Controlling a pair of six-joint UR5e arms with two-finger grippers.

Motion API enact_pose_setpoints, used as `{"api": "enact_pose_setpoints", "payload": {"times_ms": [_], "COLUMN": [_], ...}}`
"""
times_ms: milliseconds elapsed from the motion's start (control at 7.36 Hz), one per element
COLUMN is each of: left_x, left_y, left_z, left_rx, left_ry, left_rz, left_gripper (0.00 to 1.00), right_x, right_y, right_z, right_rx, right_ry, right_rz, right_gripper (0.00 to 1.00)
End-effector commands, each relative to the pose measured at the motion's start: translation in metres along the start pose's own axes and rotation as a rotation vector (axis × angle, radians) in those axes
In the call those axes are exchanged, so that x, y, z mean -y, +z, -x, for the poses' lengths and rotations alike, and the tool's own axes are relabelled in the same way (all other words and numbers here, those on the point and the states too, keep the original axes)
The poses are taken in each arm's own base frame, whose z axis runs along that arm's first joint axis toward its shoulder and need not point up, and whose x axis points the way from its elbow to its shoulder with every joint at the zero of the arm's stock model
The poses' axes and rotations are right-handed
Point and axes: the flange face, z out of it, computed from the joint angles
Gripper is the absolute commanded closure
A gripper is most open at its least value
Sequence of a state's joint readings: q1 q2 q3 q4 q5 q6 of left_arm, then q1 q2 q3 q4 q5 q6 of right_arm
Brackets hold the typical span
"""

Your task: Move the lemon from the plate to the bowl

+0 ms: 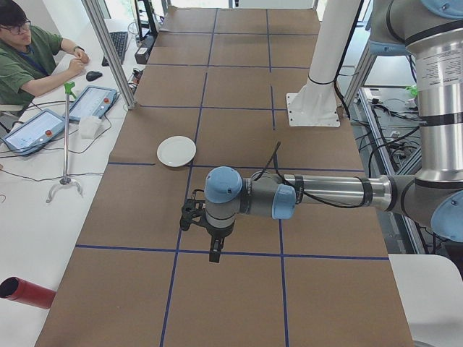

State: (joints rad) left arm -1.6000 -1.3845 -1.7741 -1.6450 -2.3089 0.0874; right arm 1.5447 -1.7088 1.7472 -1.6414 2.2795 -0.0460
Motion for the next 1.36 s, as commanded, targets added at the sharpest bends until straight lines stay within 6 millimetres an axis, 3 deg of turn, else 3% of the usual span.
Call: {"api": "enact_pose_setpoints", "payload": {"times_ms": [0,1222], "left_x": [-0.0042,-0.0050], "left_y": [0.0011,-0.0004], "left_z": [0.0051,-0.0024], "left_rx": [-0.011,-0.072], "left_ry": [0.006,0.011], "left_rz": [0.033,0.017], "left_gripper": [0.00,0.00], "right_x": [0.0000,0.0000], "right_y": [0.0000,0.0000], "right_z": [0.0000,0.0000], "right_rx": [0.000,0.000], "right_ry": [0.000,0.000], "right_rz": [0.000,0.000], "right_gripper": [0.00,0.00]}}
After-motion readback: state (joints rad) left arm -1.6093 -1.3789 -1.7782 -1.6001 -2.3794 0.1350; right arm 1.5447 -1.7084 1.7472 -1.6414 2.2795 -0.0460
